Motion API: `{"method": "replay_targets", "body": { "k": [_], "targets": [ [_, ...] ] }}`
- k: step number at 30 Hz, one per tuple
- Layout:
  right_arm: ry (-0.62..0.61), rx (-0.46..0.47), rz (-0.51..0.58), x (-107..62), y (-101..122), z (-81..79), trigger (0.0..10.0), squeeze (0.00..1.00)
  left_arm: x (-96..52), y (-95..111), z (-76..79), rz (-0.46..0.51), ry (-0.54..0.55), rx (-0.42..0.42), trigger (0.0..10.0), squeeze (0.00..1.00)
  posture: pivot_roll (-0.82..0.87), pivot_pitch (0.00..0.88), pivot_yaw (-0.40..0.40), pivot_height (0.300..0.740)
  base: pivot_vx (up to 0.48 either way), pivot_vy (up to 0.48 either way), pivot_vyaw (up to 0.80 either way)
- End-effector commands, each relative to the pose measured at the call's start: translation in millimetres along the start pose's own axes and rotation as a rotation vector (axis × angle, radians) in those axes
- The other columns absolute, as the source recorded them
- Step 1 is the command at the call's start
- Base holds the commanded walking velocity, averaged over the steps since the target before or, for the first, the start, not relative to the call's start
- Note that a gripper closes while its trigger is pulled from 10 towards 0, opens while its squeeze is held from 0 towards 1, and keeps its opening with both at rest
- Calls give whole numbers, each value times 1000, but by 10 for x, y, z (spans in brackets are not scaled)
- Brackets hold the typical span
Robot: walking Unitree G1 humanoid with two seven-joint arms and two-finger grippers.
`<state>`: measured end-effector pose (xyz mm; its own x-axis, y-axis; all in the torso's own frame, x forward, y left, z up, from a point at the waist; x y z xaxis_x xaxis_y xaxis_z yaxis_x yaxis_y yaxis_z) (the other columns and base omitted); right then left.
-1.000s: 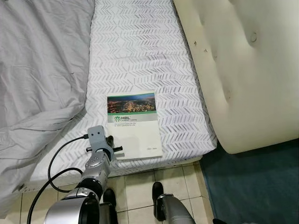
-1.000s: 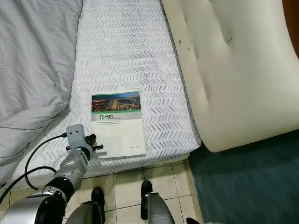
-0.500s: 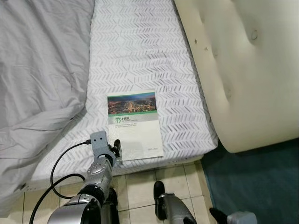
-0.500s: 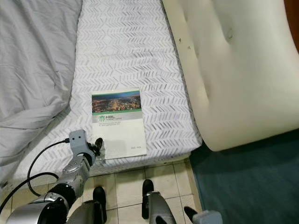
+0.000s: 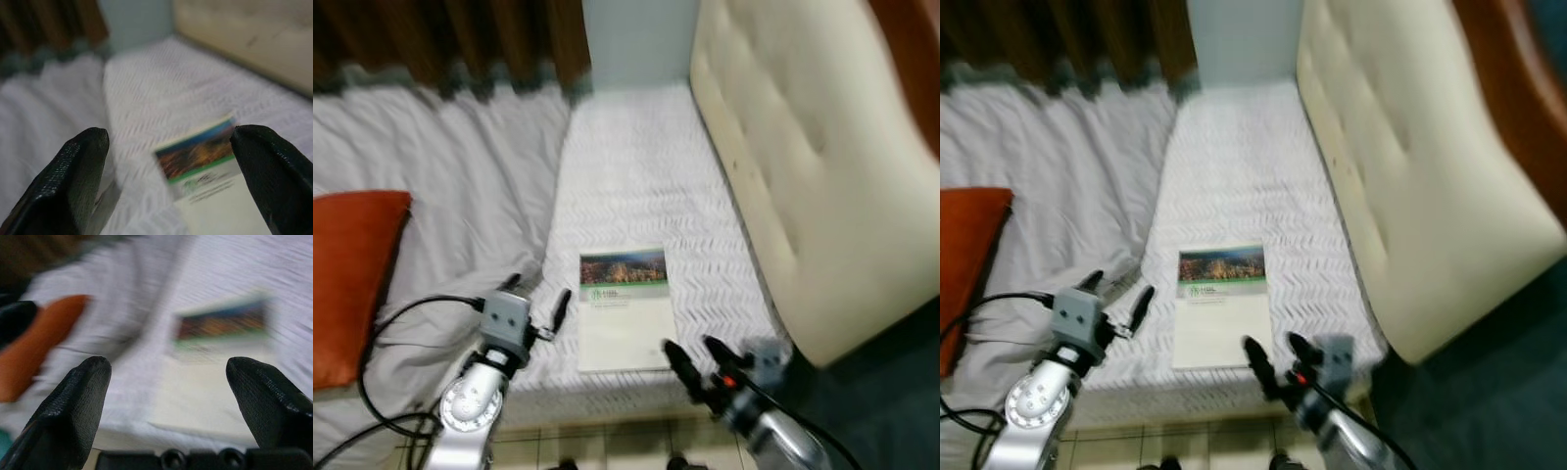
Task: Clean up the room
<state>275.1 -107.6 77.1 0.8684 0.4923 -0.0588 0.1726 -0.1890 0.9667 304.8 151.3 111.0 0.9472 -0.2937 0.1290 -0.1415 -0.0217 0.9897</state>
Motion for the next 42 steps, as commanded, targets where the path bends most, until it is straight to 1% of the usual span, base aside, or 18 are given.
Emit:
{"method": "replay_targets", "body": {
  "k": [1,3,4,5,6,7,8,11,13,14,15,16,18,26,31,33,37,42],
  "targets": [
    [25,35,-34,-19,-119,-1,10000,0,-61,-9,42,-19,-7,-6,10000,1000,128,0,-48,740,0,0,0],
    [86,31,-34,112,-103,-12,10000,0,-146,-8,85,-43,7,-33,10000,1000,154,0,-60,740,0,0,0],
    [115,23,-36,165,-96,-16,10000,0,-170,-29,89,-61,20,-41,10000,851,166,0,-70,740,0,0,0],
    [137,18,-43,189,-97,-23,10000,0,-181,-43,84,-70,31,-39,10000,318,166,0,-70,740,0,0,0],
    [151,17,-48,222,-100,-5,10000,0,-166,-52,87,-81,38,-38,10000,318,184,0,-91,740,0,0,0],
    [155,6,-62,223,-126,16,10000,0,-153,-62,61,-80,73,-24,10000,0,186,0,-95,740,0,0,0],
    [155,6,-62,223,-126,16,10000,0,-153,-62,61,-80,73,-24,10000,0,186,0,-95,740,0,0,0],
    [38,-48,-68,206,-162,214,10000,0,-103,-105,31,-91,127,-15,10000,0,167,0,-100,740,0,0,0],
    [-106,-98,-56,145,-159,418,10000,0,-76,-150,18,-106,135,-22,10000,0,149,0,-95,740,0,0,0],
    [-106,-98,-56,145,-159,418,10000,0,-76,-150,18,-106,135,-22,10000,0,149,0,-95,740,0,0,0],
    [-221,-131,-34,50,-145,573,10000,0,-74,-244,-8,-146,149,-34,10000,0,130,0,-90,740,0,0,0],
    [-257,-163,-30,-4,-146,607,10000,0,-88,-325,-17,-178,155,-39,10000,0,110,0,-78,740,0,0,0],
    [-280,-188,-30,-58,-155,613,10000,0,-112,-428,5,-221,150,-38,10000,0,90,0,-73,740,0,231,0],
    [-339,-199,-8,-89,-161,650,10000,0,-102,-504,134,-254,122,-61,10000,0,58,0,-55,740,0,461,0],
    [-400,-220,20,-142,-131,706,10000,0,-53,-442,64,-226,103,-43,10000,0,58,0,-45,740,0,469,0],
    [-443,-274,21,-212,-147,745,10000,0,-100,-465,34,-223,97,-62,10000,0,58,0,-44,740,0,480,0],
    [-487,-293,2,-238,-169,800,10000,0,-106,-487,87,-230,68,-70,10000,0,57,9,-48,740,0,480,0],
    [-463,-303,-22,-209,-194,786,10000,0,-31,-476,53,-228,62,-88,10000,0,49,26,-51,740,0,480,-320]
  ]
}}
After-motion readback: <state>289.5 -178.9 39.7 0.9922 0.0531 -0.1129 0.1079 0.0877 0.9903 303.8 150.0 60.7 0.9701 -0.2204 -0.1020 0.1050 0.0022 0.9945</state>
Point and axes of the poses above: a point about 5 cm out from each wrist's last joint towards the gripper, its own x axis pointing out of the wrist towards the gripper, its own y axis along the axis of the wrist's last joint, z = x × y, the point moved 3 cm from there along x, pointing out of the wrist towards the gripper, and after that the axes turned 8 degrees about -x, right-handed, at the moved point
